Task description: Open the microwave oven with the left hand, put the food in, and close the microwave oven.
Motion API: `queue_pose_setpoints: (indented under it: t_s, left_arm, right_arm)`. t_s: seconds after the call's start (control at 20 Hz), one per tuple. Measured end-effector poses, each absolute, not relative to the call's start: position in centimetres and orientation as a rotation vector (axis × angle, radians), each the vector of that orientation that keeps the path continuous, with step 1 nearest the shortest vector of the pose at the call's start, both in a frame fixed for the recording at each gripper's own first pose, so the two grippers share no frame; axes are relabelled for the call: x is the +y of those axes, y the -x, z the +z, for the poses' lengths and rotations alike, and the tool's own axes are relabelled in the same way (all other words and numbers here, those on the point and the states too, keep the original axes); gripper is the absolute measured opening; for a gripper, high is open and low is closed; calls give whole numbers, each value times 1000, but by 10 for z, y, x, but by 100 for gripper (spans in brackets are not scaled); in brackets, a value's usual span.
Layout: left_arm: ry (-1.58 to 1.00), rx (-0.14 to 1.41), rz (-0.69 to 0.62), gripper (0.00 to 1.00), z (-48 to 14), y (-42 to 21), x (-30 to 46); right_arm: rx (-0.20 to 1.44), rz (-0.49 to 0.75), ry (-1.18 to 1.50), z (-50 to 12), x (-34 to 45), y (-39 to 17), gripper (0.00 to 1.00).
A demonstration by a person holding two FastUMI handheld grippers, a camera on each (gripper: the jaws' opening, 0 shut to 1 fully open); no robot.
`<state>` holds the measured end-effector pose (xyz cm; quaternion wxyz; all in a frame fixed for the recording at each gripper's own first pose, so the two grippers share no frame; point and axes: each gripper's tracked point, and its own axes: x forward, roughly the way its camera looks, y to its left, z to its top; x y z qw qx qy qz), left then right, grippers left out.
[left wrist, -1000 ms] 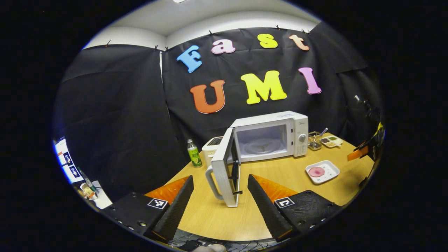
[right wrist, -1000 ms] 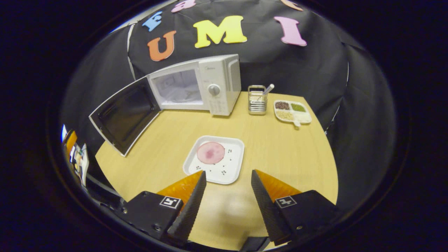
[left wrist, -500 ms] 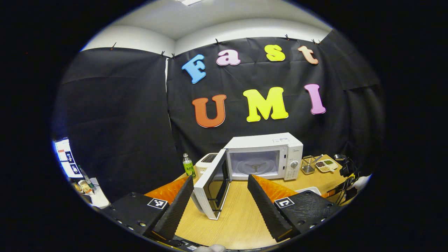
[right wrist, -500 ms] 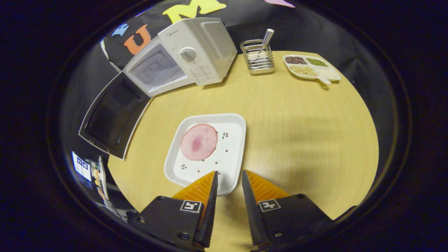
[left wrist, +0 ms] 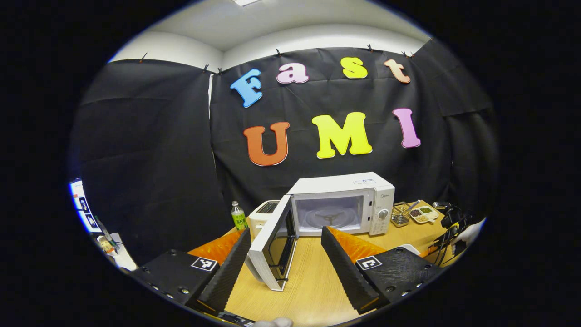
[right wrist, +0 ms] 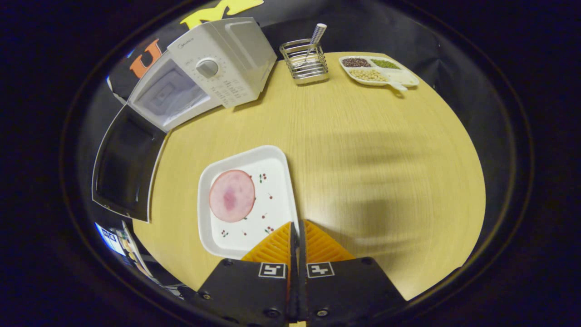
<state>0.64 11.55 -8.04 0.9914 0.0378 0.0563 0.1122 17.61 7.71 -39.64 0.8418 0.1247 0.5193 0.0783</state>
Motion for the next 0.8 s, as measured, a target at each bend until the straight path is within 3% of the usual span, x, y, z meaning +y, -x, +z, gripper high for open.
queue_pose_setpoints:
  t_s: [0.15,0.5,0.8]
  left_arm:
    - [-55,105,203,95,-78,-12,132]
    - [-18,133,148,95,-76,-10,154]
    - [-45,153,94,95,-75,-18,153]
  right_arm:
    - [1110,145,-328,-394,88,-168,4]
    - [952,140,-430,-348,128,-172,4]
    - [850,146,-668,-310,201,-199,4]
